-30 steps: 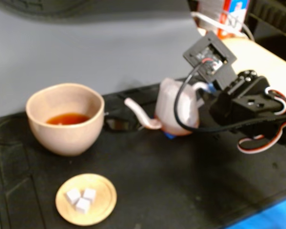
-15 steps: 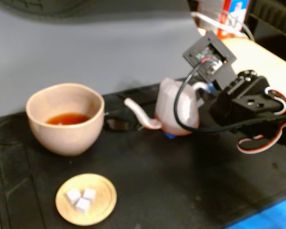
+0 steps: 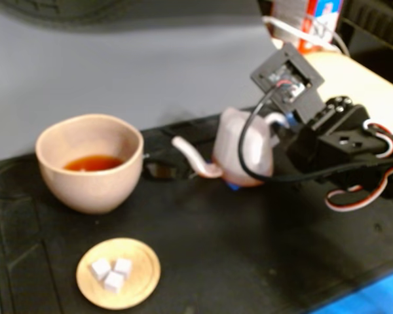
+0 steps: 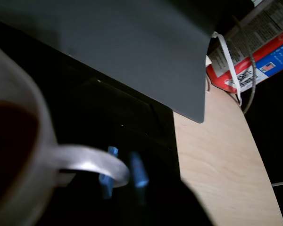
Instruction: Pick up a kettle and pour liquid into a cup.
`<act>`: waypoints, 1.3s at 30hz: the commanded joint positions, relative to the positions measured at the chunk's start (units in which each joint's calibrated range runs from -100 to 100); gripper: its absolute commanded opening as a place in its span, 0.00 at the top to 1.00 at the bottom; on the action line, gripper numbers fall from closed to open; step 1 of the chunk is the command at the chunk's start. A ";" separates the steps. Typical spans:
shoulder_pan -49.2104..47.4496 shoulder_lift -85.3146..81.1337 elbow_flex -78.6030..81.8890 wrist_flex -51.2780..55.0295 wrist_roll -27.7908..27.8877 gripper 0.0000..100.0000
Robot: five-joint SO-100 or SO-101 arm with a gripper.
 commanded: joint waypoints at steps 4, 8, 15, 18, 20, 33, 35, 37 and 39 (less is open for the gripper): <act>-1.25 0.77 -2.03 -0.98 0.17 0.86; -1.40 1.88 -2.40 -0.98 0.23 0.79; -1.32 1.54 -1.76 -0.98 -0.14 0.79; -1.32 1.54 -1.67 -0.98 -0.19 0.79; -1.32 1.45 -1.67 -0.98 -0.19 0.79; 0.43 -13.31 10.67 -0.37 -0.25 0.84; 0.43 -16.21 12.40 -0.20 -0.25 0.85; 0.43 -18.00 14.39 -0.20 -0.25 0.85; 0.43 -20.13 16.93 -0.20 -0.30 0.85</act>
